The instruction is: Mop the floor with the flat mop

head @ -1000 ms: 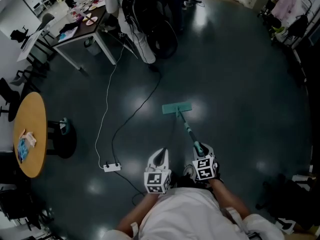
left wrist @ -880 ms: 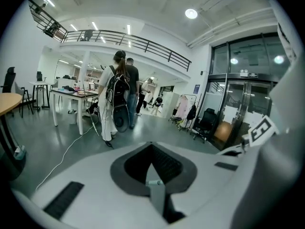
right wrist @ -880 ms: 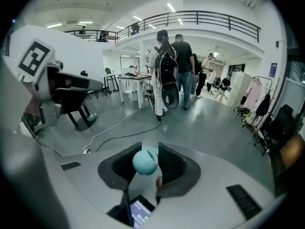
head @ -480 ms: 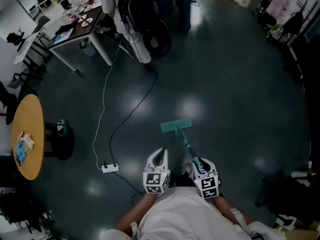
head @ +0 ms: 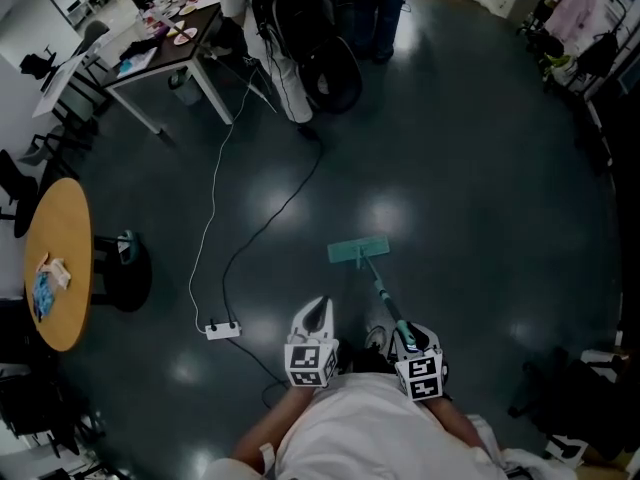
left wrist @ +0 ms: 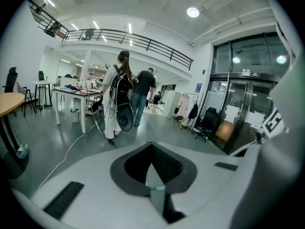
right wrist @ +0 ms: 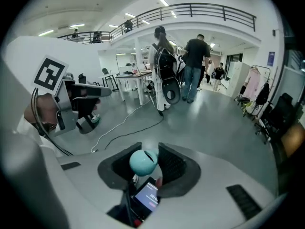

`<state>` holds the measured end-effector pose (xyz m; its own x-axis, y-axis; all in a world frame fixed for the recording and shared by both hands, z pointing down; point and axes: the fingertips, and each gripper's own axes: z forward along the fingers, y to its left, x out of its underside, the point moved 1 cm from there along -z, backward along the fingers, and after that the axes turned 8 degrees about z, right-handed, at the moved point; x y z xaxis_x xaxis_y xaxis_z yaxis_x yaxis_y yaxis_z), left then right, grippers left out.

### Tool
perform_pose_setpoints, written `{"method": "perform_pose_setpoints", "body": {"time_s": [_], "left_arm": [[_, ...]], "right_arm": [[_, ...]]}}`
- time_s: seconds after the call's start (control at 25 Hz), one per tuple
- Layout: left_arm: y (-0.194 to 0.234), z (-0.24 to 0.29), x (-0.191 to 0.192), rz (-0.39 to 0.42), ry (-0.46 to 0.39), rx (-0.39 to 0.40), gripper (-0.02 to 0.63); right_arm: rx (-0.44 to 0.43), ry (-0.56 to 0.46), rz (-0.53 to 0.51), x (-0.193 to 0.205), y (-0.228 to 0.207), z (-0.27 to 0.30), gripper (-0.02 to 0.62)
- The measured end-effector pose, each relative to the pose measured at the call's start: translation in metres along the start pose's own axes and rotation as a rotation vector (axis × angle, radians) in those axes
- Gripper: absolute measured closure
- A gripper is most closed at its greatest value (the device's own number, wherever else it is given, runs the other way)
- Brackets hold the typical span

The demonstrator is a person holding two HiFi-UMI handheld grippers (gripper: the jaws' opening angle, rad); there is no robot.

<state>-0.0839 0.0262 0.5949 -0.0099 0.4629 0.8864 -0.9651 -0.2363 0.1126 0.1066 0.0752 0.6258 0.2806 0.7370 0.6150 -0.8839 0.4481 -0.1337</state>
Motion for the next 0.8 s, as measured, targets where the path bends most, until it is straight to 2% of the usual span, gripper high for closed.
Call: {"method": "perform_pose_setpoints", "body": {"time_s": [0.24, 0.32, 0.48, 0.6, 0.8], "left_arm": [[-0.002, 0.005, 0.01, -0.01, 0.033, 0.031, 0.601], [-0.006, 0.007, 0.01, -0.008, 0.035, 0.042, 0.601], [-0.01, 0.012, 0.006, 0.003, 0.031, 0.052, 0.601], [-0.01, 0.01, 0.001, 0.011, 0.022, 0.044, 0.601], [-0.005, 0.009, -0.001, 0.006, 0.021, 0.029, 0.601]], "right_arm": [[0.031, 0.015, 0.036, 0.013, -0.006, 0.007, 0.48], [0.048, -0.034, 0.02, 0.004, -0.008, 0.014, 0.481], [0.053, -0.136, 0.02, -0.036, -0.006, 0.031, 0.482], [0.049, -0.1, 0.023, -0.044, -0.012, 0.032, 0.482], [0.065, -0.026, 0.051, -0.024, -0.032, 0.021, 0.482]]}}
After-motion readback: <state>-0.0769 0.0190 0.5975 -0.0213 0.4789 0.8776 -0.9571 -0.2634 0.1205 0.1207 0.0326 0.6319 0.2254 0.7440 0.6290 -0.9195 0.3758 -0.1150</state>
